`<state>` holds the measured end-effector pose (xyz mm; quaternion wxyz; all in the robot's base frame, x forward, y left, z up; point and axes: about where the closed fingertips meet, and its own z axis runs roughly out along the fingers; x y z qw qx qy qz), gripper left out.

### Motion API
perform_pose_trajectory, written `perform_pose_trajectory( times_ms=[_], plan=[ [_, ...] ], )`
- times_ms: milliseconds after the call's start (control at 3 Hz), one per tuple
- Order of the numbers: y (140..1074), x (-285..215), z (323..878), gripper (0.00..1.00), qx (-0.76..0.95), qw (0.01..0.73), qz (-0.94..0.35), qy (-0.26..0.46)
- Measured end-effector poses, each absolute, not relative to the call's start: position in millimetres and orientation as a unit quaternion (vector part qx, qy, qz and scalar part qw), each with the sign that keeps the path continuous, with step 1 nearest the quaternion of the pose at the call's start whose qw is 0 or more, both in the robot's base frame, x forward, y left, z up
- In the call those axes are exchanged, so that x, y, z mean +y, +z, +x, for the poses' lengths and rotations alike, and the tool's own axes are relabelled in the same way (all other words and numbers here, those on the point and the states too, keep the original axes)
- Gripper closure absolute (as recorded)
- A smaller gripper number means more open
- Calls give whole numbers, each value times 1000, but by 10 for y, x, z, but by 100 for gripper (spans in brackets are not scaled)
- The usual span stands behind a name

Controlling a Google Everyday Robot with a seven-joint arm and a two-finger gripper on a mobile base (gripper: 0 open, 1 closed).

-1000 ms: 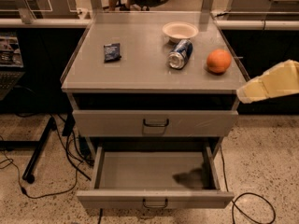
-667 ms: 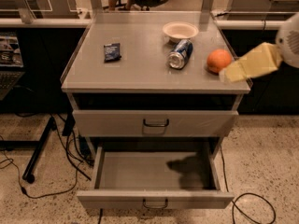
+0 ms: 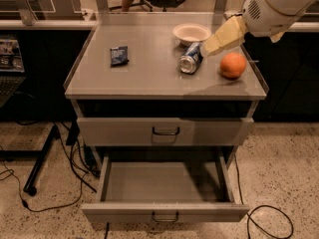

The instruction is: Place pepsi can into middle drawer

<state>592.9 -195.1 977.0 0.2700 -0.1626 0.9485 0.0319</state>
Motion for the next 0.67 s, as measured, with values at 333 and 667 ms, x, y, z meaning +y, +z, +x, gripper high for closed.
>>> perform_pose_trajectory(
  times_ms=[333,667],
  plan=[
    [9770,-1951,5929,0,948,270,-163,32],
    [9752,-1962,5916,0,949,273,-155,45]
  ],
)
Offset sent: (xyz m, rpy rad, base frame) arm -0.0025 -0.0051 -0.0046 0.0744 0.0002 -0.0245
